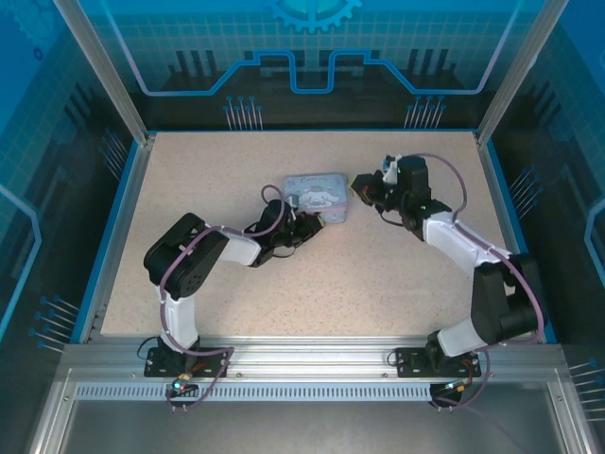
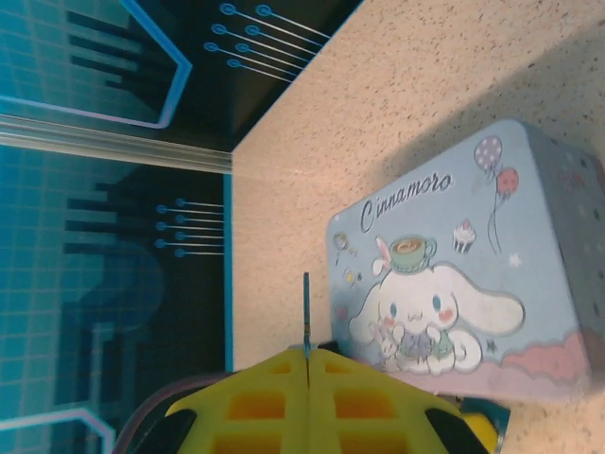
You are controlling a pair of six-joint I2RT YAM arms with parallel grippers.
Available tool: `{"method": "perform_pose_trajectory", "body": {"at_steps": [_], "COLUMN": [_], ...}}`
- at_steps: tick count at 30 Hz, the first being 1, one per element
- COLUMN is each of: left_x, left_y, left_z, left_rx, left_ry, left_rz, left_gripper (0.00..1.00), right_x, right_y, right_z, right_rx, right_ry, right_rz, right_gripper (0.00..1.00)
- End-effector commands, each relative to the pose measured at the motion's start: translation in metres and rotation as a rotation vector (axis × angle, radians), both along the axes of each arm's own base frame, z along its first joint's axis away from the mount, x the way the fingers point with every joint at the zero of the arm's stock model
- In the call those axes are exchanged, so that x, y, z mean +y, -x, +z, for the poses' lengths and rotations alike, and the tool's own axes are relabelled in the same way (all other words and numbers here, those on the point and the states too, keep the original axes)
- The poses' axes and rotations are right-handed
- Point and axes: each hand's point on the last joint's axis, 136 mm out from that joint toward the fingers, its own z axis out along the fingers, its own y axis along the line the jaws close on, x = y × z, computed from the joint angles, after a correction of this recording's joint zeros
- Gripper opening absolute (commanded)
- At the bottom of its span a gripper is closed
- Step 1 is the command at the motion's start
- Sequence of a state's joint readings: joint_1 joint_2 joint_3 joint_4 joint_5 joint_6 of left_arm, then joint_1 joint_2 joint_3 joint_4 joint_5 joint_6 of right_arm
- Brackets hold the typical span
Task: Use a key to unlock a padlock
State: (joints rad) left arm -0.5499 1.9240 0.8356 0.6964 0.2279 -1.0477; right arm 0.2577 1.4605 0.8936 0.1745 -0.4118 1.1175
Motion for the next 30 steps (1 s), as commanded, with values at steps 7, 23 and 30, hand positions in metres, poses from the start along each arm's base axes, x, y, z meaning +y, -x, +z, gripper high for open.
{"method": "perform_pose_trajectory", "body": {"at_steps": [7,23,30], "left_x": [-0.009,-0.002,-0.002], "left_y": [0.004,0.006,0.007], "left_z": [0.059,0.086,0.09], "left_rx": [-0.051,-0.038,-0.029], "left_ry": [0.229,0.392,0.407], "left_rz": [-0.086,-0.12,-0.127], "left_gripper": [0.0,0.0,0.0], "right_x": [0.0,0.012,0.022], "right_y": [0.064,0.066,0.065], "right_z": [-0.056,-0.082,-0.074], "right_rx": [0.131,0.155,0.066], "right_ry": [-0.14,-0.295,-0.306], "right_rz": [0.069,0.085,0.176], "right_gripper": [0.0,0.0,0.0]}}
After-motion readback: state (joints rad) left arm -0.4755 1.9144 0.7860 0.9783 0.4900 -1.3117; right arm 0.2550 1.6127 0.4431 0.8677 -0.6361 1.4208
